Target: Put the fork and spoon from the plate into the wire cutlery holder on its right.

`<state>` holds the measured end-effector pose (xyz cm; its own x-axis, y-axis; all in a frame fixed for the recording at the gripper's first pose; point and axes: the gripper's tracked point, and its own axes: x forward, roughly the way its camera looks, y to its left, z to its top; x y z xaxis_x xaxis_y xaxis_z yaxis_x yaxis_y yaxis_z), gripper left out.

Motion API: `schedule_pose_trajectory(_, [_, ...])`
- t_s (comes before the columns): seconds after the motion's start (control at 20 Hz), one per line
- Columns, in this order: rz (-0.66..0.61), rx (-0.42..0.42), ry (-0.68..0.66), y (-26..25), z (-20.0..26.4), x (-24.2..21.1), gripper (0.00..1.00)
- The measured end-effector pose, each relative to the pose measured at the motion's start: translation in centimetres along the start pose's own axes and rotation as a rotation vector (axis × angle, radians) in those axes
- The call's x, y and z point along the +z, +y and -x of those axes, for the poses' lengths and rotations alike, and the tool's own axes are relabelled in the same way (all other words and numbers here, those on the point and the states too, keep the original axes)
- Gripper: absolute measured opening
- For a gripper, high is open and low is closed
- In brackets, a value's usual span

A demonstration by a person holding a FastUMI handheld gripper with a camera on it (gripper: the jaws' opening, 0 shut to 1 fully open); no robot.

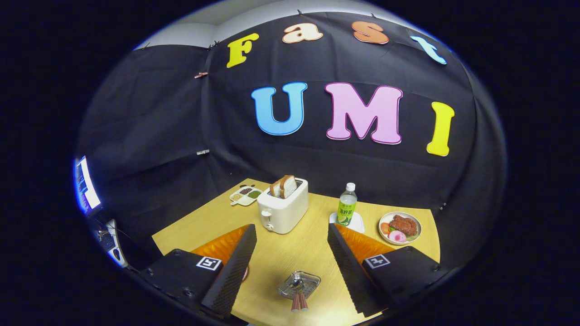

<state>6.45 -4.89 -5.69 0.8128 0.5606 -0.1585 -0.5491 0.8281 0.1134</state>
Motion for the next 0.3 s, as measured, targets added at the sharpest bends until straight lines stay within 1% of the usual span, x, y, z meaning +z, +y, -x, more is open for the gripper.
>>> schedule_pose_trajectory(0.3, [-0.002, 0.014, -0.02, -0.6, 0.43, 0.27, 0.98])
